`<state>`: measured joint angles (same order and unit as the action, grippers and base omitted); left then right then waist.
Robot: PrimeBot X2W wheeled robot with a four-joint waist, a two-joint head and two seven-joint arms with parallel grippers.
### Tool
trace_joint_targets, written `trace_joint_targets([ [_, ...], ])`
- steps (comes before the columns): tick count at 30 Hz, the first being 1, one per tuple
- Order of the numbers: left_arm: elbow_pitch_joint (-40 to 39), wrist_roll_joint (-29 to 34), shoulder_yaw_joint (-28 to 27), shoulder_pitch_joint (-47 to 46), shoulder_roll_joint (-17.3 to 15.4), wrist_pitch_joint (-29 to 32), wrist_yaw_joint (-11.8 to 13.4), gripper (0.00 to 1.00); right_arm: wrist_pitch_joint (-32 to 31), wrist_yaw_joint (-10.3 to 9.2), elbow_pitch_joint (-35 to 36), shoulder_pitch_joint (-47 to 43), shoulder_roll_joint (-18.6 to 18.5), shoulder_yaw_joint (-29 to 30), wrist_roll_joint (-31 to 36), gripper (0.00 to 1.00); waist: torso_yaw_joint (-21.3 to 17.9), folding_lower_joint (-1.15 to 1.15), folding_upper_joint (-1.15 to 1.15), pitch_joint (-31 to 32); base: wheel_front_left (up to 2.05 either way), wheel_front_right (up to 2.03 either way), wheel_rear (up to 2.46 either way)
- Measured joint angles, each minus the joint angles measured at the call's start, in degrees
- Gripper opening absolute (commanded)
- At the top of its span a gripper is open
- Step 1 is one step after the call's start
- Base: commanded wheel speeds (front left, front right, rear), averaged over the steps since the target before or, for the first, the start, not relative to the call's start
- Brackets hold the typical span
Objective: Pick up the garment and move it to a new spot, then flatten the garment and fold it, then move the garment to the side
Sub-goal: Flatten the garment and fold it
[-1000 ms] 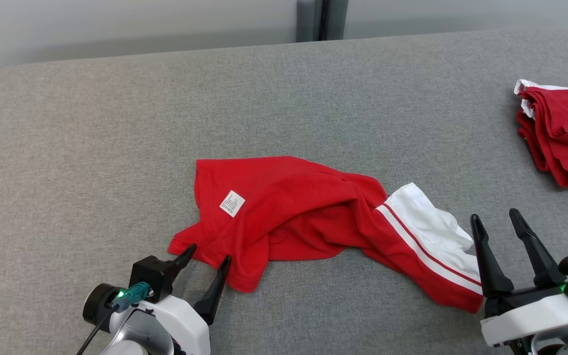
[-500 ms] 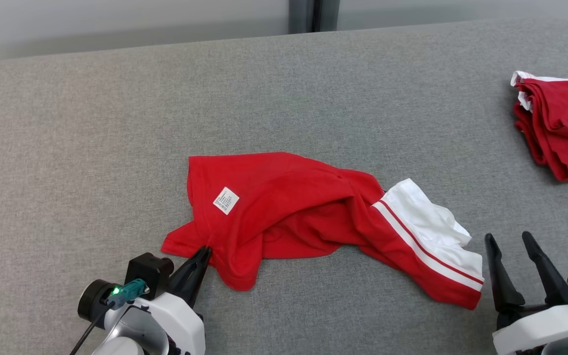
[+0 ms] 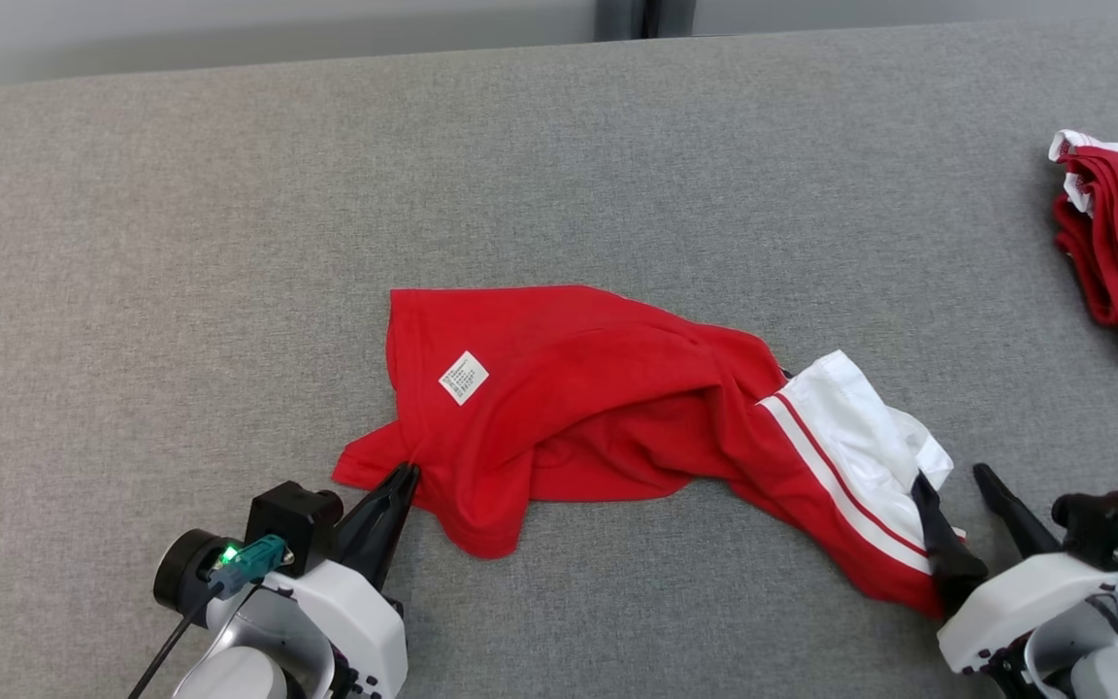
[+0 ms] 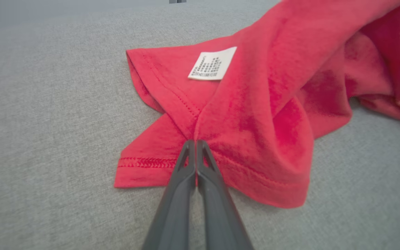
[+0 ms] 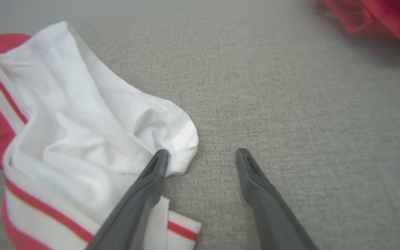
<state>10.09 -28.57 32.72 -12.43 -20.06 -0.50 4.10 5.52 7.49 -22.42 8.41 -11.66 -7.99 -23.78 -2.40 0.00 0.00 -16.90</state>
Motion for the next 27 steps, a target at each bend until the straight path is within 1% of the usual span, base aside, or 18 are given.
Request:
trace_joint_targets([
  [2, 0.0, 0.08, 0.1, -0.24, 0.11, -0.32, 0.0, 0.0, -0.12, 0.0, -1.4, 1.17, -0.57, -1.02, -1.22, 1.0, 0.24, 0.0, 0.0, -0.11, 0.0, 0.0, 0.0],
  [3, 0.0, 0.12, 0.1, -0.38, 0.12, -0.63, 0.0, 0.0, -0.2, 0.0, -2.1, 1.72, -0.98, -1.6, -1.75, 0.51, 0.32, 0.0, 0.0, -0.14, 0.0, 0.0, 0.0],
  [4, -0.01, 0.23, 0.1, -0.61, 0.19, -0.8, 0.0, 0.0, -0.2, 0.0, -2.57, 2.05, -1.26, -1.93, -2.33, 0.34, 0.39, 0.0, 0.0, -0.16, 0.0, 0.0, 0.0],
  [5, -0.07, 0.24, 0.04, -0.75, 0.24, -1.21, 0.05, 0.0, -0.2, 0.0, -3.01, 2.35, -1.51, -2.36, -3.07, 0.34, 0.47, 0.0, 0.0, -0.15, 0.0, 0.0, 0.0],
  [6, -0.14, 0.3, -0.02, -0.77, 0.25, -1.57, 0.3, 0.0, -0.2, -0.01, -3.44, 2.76, -1.77, -2.8, -3.63, 0.0, 0.54, 0.0, 0.0, -0.1, 0.0, 0.0, 0.0],
  [11, -1.44, 0.96, -1.2, -0.93, -0.53, -4.07, 1.56, 0.0, 1.19, 0.01, -3.0, 3.76, -3.32, -3.88, -4.91, 0.0, 0.67, 0.0, 0.0, 0.38, 0.0, 0.0, 0.0],
  [15, -3.47, 1.46, -2.57, -1.25, -1.38, -5.75, 2.45, 0.0, 2.55, 0.0, 0.69, 6.04, -4.55, -4.15, -7.42, 0.0, 0.21, 0.0, 0.0, 0.96, 0.0, 0.0, 0.0],
  [22, -6.65, 3.22, -5.69, -4.76, -4.87, -6.66, 4.08, 0.0, 2.05, 0.0, 7.0, 11.17, -9.79, -2.66, -8.29, 0.0, -0.43, 0.0, 0.0, 2.04, 0.0, 0.0, 0.0],
  [27, -9.13, 4.49, -8.68, -9.92, -7.59, -6.83, 5.05, 0.0, 0.43, 0.0, 12.8, 17.16, -12.93, -0.52, -8.25, 0.0, -0.72, 0.0, 0.0, 2.91, 0.0, 0.0, 0.0],
])
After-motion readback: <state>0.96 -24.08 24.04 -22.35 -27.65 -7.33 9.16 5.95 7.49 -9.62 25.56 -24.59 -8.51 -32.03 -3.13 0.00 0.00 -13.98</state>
